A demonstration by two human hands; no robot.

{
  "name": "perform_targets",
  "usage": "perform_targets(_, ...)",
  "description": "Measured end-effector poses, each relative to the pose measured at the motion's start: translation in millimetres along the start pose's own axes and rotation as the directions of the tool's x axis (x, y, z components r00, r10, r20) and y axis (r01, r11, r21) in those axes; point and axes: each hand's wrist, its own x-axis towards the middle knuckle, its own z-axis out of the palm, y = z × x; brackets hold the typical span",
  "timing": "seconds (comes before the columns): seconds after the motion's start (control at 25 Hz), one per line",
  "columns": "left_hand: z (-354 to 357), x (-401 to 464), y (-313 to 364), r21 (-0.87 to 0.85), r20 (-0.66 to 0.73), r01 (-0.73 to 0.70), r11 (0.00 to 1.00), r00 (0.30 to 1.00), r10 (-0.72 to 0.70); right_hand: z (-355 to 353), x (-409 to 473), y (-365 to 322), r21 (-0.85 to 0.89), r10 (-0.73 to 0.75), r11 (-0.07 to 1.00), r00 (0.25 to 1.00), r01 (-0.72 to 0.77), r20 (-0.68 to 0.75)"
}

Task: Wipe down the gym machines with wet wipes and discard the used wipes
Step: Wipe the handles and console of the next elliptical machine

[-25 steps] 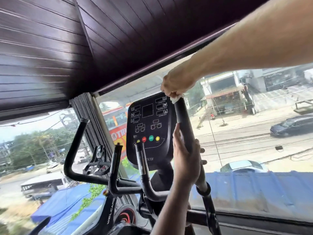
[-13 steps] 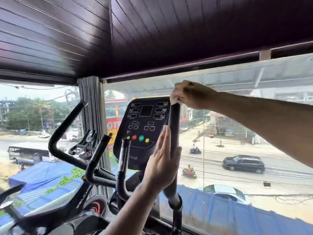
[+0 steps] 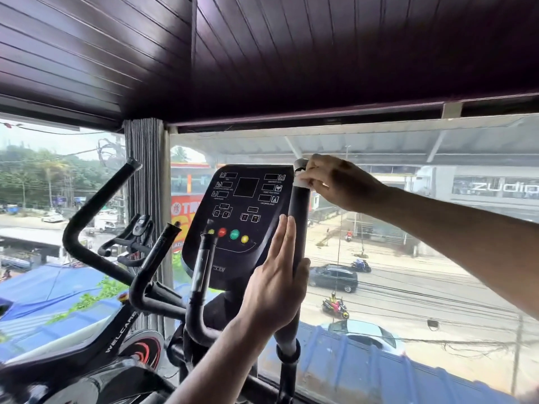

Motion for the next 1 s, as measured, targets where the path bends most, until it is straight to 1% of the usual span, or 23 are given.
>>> perform_targets(0.04, 0.3, -0.3, -1.8, -0.012, 0.004, -0.001, 1.0, 1.0, 0.001, -4.4, 5.0, 5.2, -0.029, -0.002, 1.0, 1.0, 0.002, -0.005)
perform_targets(0.16, -2.0, -1.5, -4.5, -0.065, 0.009, -0.004, 0.998, 1.0, 0.004, -6.5, 30.8, 7.4, -0.066, 0.062, 0.996, 0.997, -0.064, -0.038)
perform_targets(0.2, -1.3, -2.1, -5.0, -0.08, 0.009, -0.009, 0.997, 1.0, 0.01, -4.8, 37.1, 0.0, -0.072, 0.061, 0.995, 0.998, -0.063, -0.019)
perform_targets(0.28, -1.4, -3.9, -6.5, -0.117, 0.022, -0.021, 0.993, 0.999, 0.023, -1.5, 38.3, -15.1, -0.074, 0.044, 0.996, 0.997, -0.04, 0.062)
perform_targets(0.36, -4.5, -5.9, -12.5, -0.128, 0.045, -0.054, 0.99, 0.997, 0.06, -8.3, 26.0, -24.4, -0.011, 0.06, 0.998, 0.986, -0.059, 0.156)
perform_targets(0.48, -16.7, -12.5, -29.1, -0.043, 0.092, -0.124, 0.991, 0.988, 0.128, -31.0, 12.3, -29.0, 0.028, 0.075, 0.996, 0.973, -0.083, 0.22)
perform_targets(0.52, -19.8, -14.9, -34.6, -0.011, 0.102, -0.145, 0.989, 0.984, 0.146, -33.9, 12.3, -26.4, 0.009, 0.083, 0.996, 0.974, -0.087, 0.209)
perform_targets(0.6, -21.9, -17.4, -41.5, 0.021, 0.13, -0.162, 0.987, 0.979, 0.158, -31.1, 20.6, -22.1, -0.059, 0.139, 0.99, 0.981, -0.132, 0.137)
perform_targets(0.72, -21.0, -17.4, -43.8, -0.001, 0.144, -0.145, 0.989, 0.979, 0.144, -14.2, 32.8, -35.9, -0.13, 0.228, 0.967, 0.972, -0.22, 0.05)
perform_targets(0.8, -15.9, -18.2, -40.7, -0.082, 0.142, -0.105, 0.991, 0.983, 0.116, -7.8, 26.0, -51.5, -0.155, 0.184, 0.973, 0.981, -0.173, 0.056)
perform_targets(0.84, -11.8, -20.2, -37.8, -0.166, 0.135, -0.084, 0.983, 0.985, 0.107, -7.9, 18.6, -60.6, -0.152, 0.162, 0.977, 0.983, -0.148, 0.088)
perform_targets(0.92, -4.1, -25.2, -30.9, -0.306, 0.105, -0.108, 0.946, 0.984, 0.146, -15.8, 2.2, -74.1, -0.097, 0.179, 0.982, 0.969, -0.165, 0.17)
perform_targets(0.96, -1.1, -27.0, -30.3, -0.325, 0.091, -0.132, 0.936, 0.981, 0.17, -22.0, -1.3, -75.8, -0.062, 0.193, 0.981, 0.962, -0.184, 0.196)
perform_targets(1.0, 1.5, -28.2, -31.8, -0.308, 0.086, -0.144, 0.94, 0.98, 0.178, -27.4, 0.0, -73.4, -0.047, 0.213, 0.977, 0.953, -0.208, 0.215)
